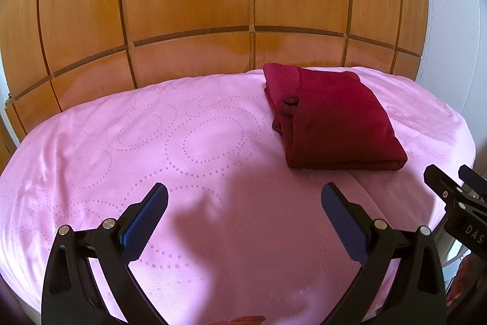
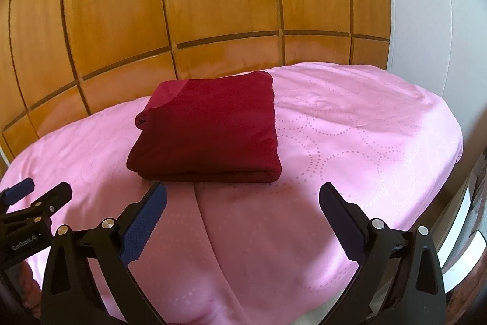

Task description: Fold small clothes

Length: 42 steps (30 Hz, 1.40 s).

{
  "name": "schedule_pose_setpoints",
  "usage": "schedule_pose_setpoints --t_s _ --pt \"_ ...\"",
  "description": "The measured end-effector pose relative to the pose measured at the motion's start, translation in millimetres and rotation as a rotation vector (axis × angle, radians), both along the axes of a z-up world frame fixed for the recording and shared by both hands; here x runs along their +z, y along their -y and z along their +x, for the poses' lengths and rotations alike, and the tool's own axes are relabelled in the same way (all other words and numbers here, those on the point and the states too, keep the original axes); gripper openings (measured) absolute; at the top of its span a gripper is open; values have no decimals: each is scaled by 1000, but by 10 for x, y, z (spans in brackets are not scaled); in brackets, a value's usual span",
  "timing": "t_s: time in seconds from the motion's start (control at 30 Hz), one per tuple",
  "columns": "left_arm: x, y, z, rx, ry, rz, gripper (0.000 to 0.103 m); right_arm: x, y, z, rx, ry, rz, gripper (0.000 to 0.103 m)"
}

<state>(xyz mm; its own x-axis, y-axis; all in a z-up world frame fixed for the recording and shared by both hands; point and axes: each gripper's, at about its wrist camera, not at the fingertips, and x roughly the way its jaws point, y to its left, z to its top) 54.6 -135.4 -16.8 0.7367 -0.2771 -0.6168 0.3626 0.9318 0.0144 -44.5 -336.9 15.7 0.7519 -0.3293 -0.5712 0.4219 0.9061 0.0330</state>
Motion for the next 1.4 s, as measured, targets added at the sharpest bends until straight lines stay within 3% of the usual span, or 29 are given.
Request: schedule_pose_setpoints --t_s 1.4 --pt "-69 -10 21 -17 -28 10 101 -42 -18 28 7 -13 11 99"
